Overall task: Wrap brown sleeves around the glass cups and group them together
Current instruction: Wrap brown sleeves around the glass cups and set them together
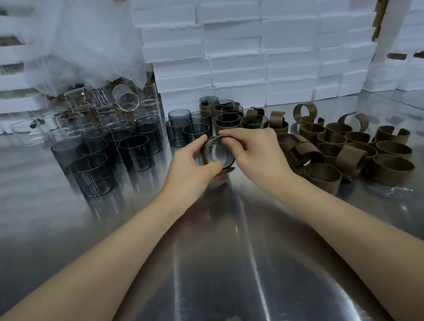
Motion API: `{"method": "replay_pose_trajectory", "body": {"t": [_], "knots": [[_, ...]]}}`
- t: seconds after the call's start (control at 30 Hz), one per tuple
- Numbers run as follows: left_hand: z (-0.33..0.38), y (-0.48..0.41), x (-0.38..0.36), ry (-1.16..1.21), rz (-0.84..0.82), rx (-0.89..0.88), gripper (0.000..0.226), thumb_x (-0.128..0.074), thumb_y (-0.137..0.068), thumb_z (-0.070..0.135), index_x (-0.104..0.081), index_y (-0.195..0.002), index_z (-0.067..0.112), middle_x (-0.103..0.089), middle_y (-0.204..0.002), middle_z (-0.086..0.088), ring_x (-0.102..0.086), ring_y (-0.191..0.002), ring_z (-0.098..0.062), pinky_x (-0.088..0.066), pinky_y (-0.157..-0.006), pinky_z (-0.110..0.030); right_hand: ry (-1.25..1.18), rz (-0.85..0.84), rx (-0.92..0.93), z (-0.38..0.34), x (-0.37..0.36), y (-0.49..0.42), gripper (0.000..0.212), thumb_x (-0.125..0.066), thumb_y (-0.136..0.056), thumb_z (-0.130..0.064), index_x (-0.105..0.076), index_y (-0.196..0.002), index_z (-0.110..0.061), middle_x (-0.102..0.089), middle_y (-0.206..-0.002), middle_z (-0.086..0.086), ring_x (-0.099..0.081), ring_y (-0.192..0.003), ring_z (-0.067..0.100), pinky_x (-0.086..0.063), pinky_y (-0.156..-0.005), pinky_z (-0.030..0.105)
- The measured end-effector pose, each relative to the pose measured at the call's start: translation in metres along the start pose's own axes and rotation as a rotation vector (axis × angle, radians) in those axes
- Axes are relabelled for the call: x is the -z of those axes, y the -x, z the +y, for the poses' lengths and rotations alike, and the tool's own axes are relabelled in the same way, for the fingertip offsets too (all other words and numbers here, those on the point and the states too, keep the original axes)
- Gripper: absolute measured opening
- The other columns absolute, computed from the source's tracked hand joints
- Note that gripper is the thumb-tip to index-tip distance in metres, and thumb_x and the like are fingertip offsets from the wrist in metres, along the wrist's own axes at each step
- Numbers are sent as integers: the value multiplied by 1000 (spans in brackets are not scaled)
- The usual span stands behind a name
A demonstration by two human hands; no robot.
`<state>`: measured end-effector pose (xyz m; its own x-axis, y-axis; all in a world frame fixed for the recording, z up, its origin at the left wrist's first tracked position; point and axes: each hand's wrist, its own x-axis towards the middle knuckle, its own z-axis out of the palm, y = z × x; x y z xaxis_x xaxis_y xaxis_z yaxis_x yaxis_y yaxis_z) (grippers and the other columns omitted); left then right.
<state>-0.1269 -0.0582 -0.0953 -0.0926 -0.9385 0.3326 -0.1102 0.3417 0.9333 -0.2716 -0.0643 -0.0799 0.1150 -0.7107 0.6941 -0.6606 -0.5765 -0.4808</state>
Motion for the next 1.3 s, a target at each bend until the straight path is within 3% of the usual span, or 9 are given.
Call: {"method": "replay_pose_trajectory", "body": {"t": [0.17, 0.3, 0.43, 0.63, 0.73, 0.97, 1.13, 1.23, 1.3], "knots": [[2, 0, 0, -1, -24, 2, 44, -62, -68, 14, -70, -85, 53, -71, -95, 24, -70, -100, -26, -51, -97, -51, 14, 12, 27, 0, 0, 0, 22, -57, -95, -9, -73, -111, -8, -75, -101, 6, -69, -96, 22, -53, -89, 37], [1, -1, 0, 12, -27, -11, 42, -60, -68, 10, -71, -92, 43, -72, -100, 9, -68, -103, -28, -52, -95, -53, 20, -5, 22, 1, -2, 0, 23, -55, -96, -10, -72, -112, -9, -75, -100, 7, -70, -95, 24, -53, -87, 41], [3, 1, 0, 58, -58, -14, 45, -59, -68, 8, -73, -88, 45, -72, -97, 10, -70, -98, -22, -61, -77, -42, 14, -8, 9, 3, -2, 0, 22, -53, -98, -12, -71, -110, -10, -75, -93, 7, -70, -87, 24, -52, -81, 40], [0, 0, 0, 143, -49, 19, 45, -57, -80, -9, -68, -109, 23, -68, -112, 1, -70, -99, -19, -61, -73, -43, -29, 24, -19, 6, -2, -1, 21, -55, -95, -8, -74, -105, -11, -75, -93, 5, -69, -88, 21, -52, -83, 38], [-1, 0, 3, 169, -38, 47, 45, -55, -83, -13, -67, -109, 23, -67, -115, -1, -69, -100, -17, -61, -73, -43, -67, 38, -46, 8, -3, -2, 20, -59, -93, -11, -75, -104, -15, -76, -93, 0, -69, -89, 15, -53, -84, 36], [-2, -3, 11, 204, -110, 74, 38, -58, -91, -9, -65, -117, 16, -65, -118, -6, -71, -95, -19, -60, -68, -30, -350, -22, -291, 19, -3, -4, 11, -71, -86, -32, -77, -90, -23, -75, -86, -11, -68, -87, 3, -53, -82, 27], [-4, 0, 9, 132, -110, 28, 42, -57, -92, -6, -62, -125, 19, -66, -118, 1, -71, -95, -16, -59, -69, -27, -745, -305, -524, 21, -8, 1, 25, -56, -96, -31, -71, -110, -16, -71, -113, 6, -64, -110, 20, -47, -102, 42], [-8, 3, 5, 139, -116, 60, 45, -62, -92, 3, -57, -131, 23, -62, -123, 8, -72, -93, -16, -58, -74, -25, -935, -361, -594, 20, -2, -1, 33, -51, -98, -23, -60, -124, -5, -62, -124, 19, -61, -108, 25, -47, -100, 42], [-8, 0, 3, 169, -121, 146, 46, -64, -93, 15, -51, -136, 21, -62, -123, 3, -73, -90, -19, -58, -78, -26, -1020, -370, -627, 20, 1, -1, 38, -48, -99, -21, -54, -130, 0, -56, -131, 26, -58, -111, 31, -44, -106, 46]]}}
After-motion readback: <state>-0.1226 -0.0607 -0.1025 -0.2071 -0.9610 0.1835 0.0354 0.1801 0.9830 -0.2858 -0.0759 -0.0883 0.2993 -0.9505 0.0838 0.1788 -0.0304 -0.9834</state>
